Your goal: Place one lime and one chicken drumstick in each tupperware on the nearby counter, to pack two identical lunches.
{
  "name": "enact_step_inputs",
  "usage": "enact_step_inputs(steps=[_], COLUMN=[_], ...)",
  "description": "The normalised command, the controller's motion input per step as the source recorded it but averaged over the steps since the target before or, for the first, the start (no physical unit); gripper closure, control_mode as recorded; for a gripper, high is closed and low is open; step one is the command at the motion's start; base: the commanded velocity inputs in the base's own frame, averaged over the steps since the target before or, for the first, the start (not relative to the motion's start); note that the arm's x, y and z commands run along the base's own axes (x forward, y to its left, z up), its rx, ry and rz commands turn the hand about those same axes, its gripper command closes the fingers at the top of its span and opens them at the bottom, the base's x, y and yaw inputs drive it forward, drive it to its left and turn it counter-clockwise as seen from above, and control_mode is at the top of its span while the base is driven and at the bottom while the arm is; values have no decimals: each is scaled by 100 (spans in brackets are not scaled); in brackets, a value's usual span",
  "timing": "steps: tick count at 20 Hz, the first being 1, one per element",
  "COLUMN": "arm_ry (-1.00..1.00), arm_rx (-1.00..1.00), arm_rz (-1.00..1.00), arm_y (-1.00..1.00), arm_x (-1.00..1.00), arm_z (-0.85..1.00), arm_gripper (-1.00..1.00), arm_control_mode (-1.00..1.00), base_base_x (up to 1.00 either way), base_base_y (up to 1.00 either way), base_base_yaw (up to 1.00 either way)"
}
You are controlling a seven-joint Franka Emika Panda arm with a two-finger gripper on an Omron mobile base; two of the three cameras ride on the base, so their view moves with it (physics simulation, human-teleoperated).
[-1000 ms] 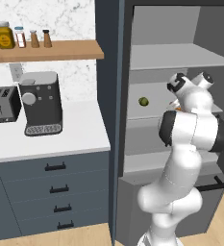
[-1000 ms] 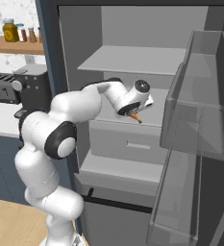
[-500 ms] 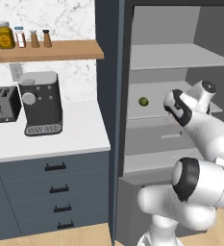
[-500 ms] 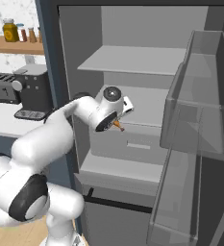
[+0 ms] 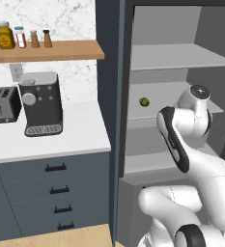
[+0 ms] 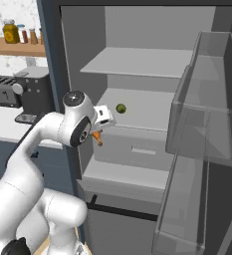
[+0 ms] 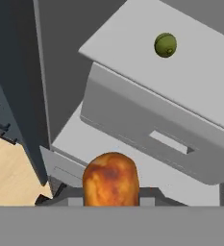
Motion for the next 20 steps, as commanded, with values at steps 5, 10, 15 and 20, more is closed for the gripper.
enact_step_inputs(steps=[5,10,15,20], arm_ry=[0,0,-1,0], arm_rx=[12,19,14,0], arm_rz=[-30,-28,-16,0], arm_y=[46,46,37,0], arm_x=[-42,-37,-30,0], arm_z=[33,35,31,0], arm_gripper=[100,100,100,100], arm_control_mode=[-100,-100,100,100], base_base_x=[0,0,-6,-12], base_base_y=[0,0,12,81], base_base_yaw=[0,0,-3,-10])
